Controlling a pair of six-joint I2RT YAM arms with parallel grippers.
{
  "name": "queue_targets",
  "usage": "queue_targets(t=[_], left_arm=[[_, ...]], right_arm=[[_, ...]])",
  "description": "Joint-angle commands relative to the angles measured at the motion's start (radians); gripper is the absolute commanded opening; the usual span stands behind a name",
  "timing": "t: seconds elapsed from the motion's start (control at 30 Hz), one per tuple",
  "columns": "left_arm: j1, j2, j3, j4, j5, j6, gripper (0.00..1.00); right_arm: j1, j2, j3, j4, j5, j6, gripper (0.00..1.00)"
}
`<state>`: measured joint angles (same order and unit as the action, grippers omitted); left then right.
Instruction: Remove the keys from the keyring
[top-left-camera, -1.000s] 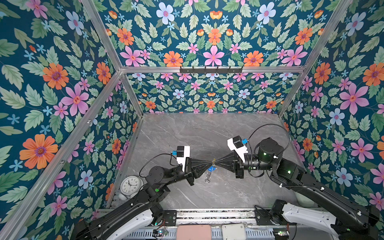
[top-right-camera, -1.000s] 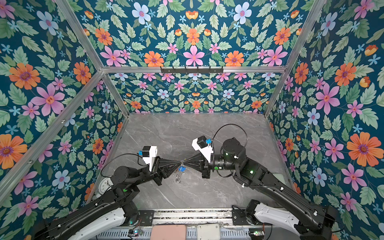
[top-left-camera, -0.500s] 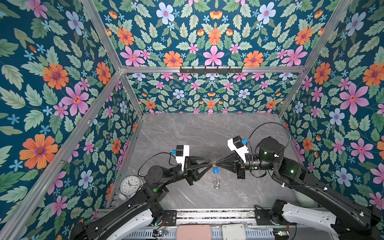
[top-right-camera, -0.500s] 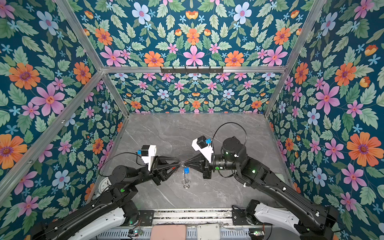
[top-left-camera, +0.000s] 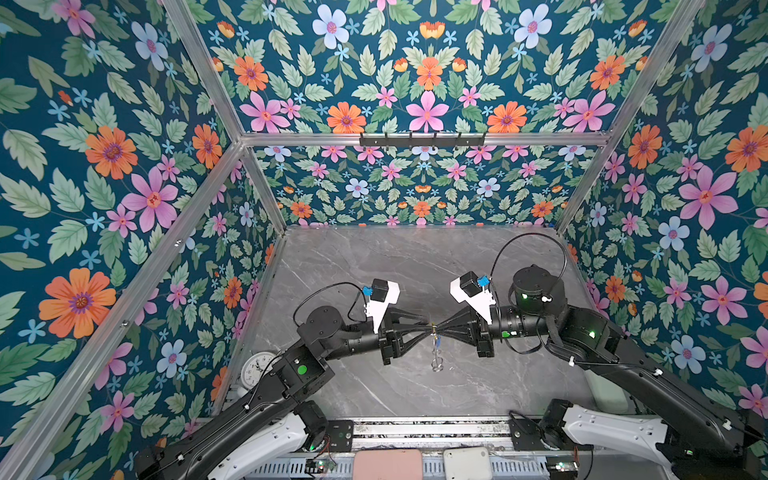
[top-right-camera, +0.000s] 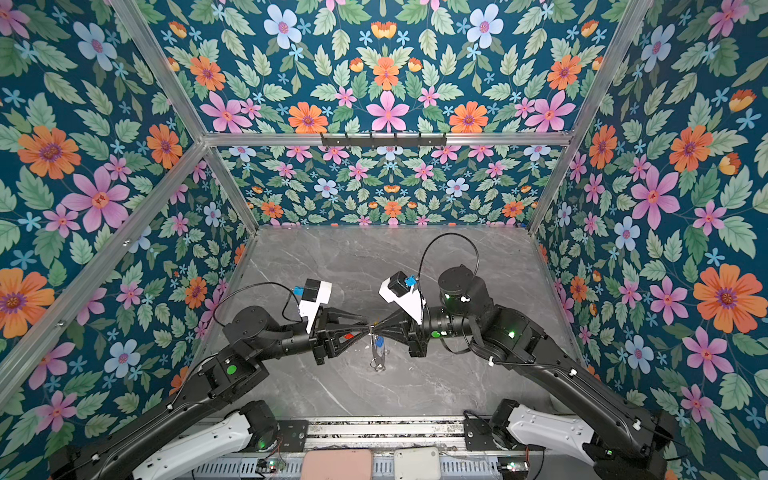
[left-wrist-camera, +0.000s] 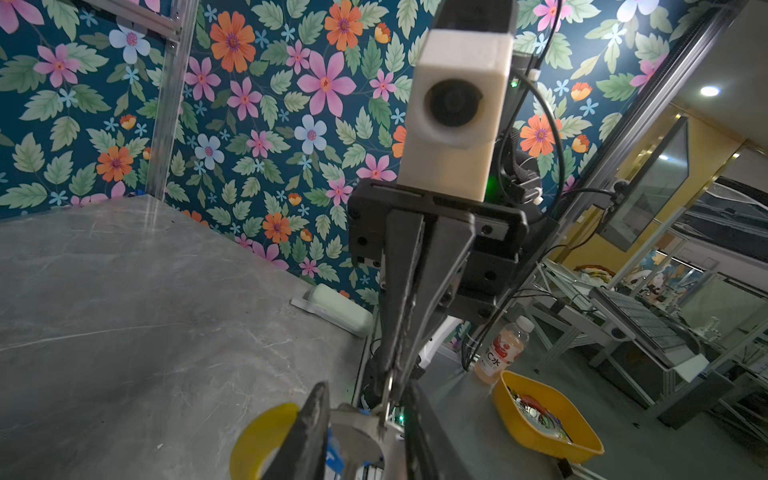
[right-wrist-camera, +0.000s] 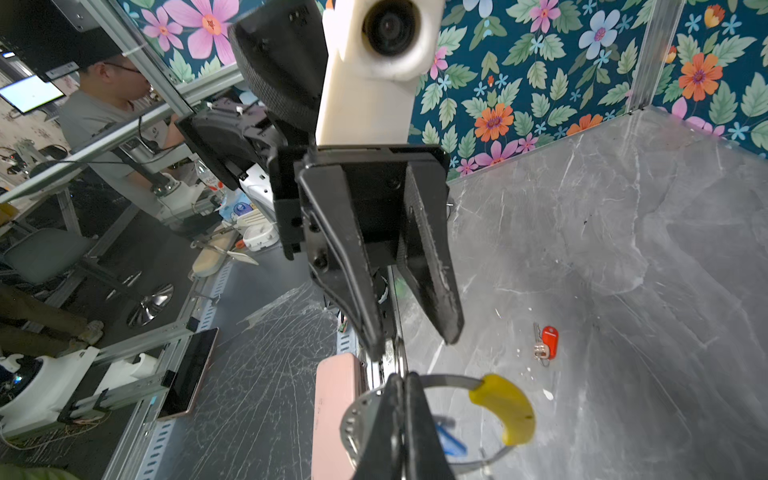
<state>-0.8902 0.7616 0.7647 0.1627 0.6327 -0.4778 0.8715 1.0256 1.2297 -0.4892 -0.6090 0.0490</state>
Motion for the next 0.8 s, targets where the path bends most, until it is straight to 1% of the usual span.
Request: queue_targets(t=[0.0,0.2,0.3,0.4,0.57,0.77], left_arm=[[0.0,0.011,0.041,-0.115,0.045,0.044,0.31],[0.0,0.036,0.09,-0.201,0.063,0.067,0.28],[0.0,0.045,0.103,-0.22,0.071,0.069,0.28],[0.0,0.05,0.115,-0.235,0.073,0.077,0.23],[0.001,0.06,0.129,-0.236,0.077,0.082,0.22],[0.0,0.073,0.144,-0.262,0.079,0.095,0.13]], right_arm=[[0.001,0.006,0.02,-0.041,0.009,-0.032,0.0],[0.001,0.019,0.044,-0.076,0.011,-0.045,0.0],[0.001,0.021,0.051,-0.086,0.015,-0.049,0.0],[0.001,0.027,0.058,-0.095,0.015,-0.052,0.0],[0.001,0.042,0.072,-0.116,0.013,-0.059,0.0],[0.001,0.054,0.088,-0.137,0.017,-0.068,0.0]])
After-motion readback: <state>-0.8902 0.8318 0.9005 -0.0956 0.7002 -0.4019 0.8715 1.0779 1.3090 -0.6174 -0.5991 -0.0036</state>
